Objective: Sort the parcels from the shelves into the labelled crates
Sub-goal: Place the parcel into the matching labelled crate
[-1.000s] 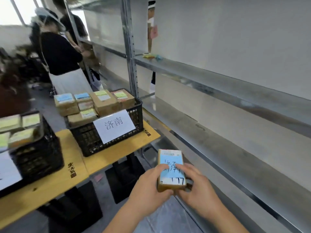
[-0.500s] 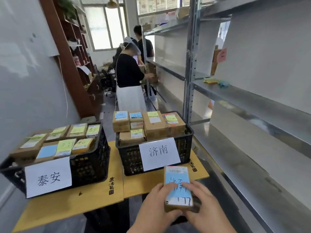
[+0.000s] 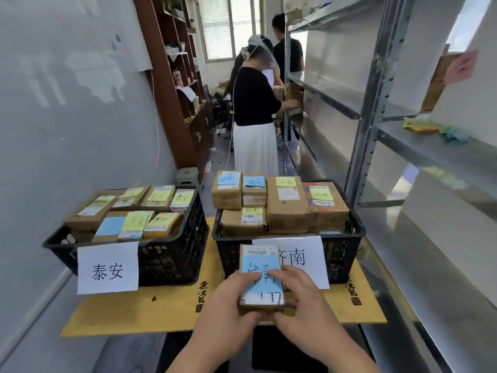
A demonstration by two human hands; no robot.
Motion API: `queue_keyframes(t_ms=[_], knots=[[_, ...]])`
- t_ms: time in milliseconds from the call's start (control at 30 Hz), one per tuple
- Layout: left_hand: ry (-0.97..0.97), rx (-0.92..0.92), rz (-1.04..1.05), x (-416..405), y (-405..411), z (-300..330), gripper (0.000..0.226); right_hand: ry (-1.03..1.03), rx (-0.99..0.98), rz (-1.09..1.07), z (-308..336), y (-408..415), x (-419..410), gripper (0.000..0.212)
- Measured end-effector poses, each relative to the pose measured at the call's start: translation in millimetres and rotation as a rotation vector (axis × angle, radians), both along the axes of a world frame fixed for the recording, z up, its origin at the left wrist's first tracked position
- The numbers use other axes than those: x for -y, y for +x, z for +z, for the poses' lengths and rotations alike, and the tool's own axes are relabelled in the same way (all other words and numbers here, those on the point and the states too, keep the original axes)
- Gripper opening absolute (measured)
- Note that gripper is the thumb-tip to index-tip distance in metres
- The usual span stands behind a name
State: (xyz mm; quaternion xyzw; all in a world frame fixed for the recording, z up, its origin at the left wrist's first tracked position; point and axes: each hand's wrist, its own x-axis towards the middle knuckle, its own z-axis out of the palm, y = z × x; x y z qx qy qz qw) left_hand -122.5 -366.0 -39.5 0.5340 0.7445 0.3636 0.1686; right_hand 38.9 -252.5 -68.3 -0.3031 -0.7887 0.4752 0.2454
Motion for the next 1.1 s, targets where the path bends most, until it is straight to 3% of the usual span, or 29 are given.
queue_keyframes(t_ms=[400, 567, 733, 833, 1100], knots=[[0.009, 0.076, 0.005, -126.0, -131.2, 2.0, 0.067, 0.093, 0.11, -0.019, 33.5, -118.2, -120.9, 0.075], [-0.026, 0.09, -0.033, -165.2, -168.6, -14.9, 0.067, 0.187, 0.31, -0.083, 30.9, -137.7, -166.8, 0.088], [-0.073, 0.11, -0.054, -191.7, -187.4, -34.2, 0.067, 0.431, 0.585, -0.202, 16.2, -146.2, -204.9, 0.077], [-0.077, 0.086, -0.063, -204.2, -189.1, -42.8, 0.067, 0.547, 0.743, -0.21, 4.1, -158.8, -226.9, 0.083], [-0.085, 0.03, -0.031, -225.1, -184.7, -56.2, 0.068, 0.541, 0.808, -0.084, -27.6, -162.3, -265.3, 0.079]])
